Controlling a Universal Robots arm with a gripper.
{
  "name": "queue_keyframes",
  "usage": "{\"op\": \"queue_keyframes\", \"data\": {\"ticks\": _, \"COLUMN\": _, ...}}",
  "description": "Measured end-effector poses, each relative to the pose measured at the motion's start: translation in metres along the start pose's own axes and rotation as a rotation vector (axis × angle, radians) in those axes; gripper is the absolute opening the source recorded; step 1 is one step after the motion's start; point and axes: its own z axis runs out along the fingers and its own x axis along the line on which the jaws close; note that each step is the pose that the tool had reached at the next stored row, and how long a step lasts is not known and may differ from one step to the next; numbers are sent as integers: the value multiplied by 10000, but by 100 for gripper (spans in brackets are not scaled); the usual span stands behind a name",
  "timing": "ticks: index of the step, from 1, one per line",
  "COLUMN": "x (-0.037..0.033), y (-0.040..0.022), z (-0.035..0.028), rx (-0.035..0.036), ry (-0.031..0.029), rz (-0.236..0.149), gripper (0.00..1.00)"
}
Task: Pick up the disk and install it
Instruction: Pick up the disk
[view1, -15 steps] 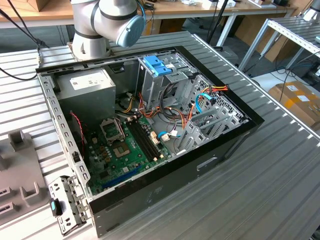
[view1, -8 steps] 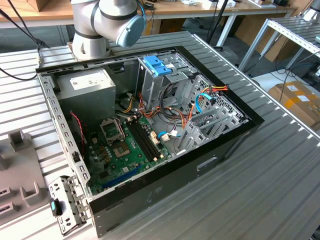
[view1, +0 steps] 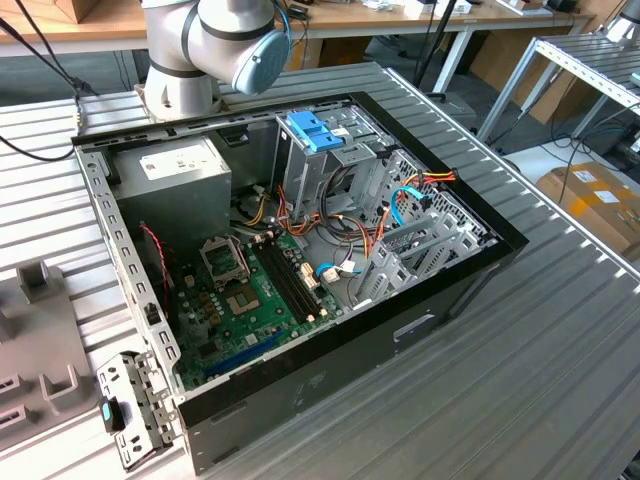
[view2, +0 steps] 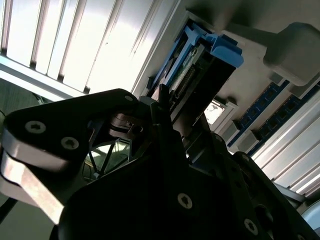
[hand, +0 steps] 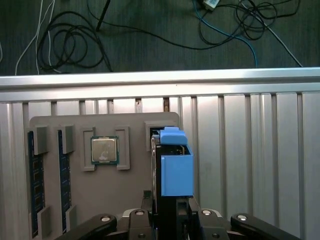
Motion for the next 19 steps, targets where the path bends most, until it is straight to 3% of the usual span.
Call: {"op": "queue_keyframes", "data": {"ticks": 19, "x": 0, "y": 0, "z": 0, "rx": -174, "ry": 7, "rz": 4, "gripper": 35}}
